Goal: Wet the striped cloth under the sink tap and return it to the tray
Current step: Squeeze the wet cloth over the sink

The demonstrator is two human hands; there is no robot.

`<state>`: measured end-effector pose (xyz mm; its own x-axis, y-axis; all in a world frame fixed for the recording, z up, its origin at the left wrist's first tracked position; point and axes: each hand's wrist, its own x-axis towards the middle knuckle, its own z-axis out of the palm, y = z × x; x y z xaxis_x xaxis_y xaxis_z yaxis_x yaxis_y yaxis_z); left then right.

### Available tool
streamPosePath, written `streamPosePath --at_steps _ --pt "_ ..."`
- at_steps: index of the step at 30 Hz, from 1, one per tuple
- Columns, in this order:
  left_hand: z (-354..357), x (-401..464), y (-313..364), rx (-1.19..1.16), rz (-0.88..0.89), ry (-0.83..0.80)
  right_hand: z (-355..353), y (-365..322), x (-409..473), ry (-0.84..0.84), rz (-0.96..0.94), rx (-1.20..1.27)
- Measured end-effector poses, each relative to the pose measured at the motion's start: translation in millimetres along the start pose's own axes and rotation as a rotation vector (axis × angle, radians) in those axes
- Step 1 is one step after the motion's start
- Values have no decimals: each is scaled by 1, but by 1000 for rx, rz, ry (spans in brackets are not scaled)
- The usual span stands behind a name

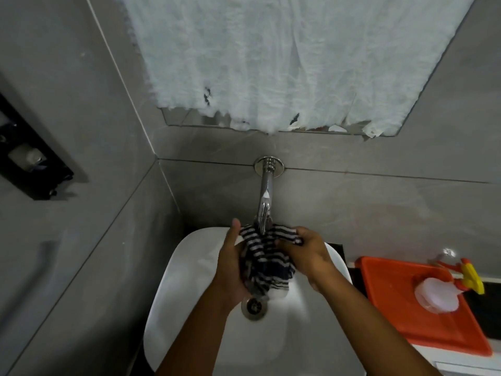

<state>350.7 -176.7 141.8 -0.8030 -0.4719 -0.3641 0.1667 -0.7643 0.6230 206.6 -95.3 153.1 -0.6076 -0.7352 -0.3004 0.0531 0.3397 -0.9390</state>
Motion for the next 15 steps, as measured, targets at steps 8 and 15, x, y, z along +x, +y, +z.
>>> streamPosePath --at_steps 8,15 --pt "12 11 -45 240 -26 369 -43 13 -18 -14 171 92" --pt "98 102 -101 749 -249 152 -158 91 -47 187 417 534"
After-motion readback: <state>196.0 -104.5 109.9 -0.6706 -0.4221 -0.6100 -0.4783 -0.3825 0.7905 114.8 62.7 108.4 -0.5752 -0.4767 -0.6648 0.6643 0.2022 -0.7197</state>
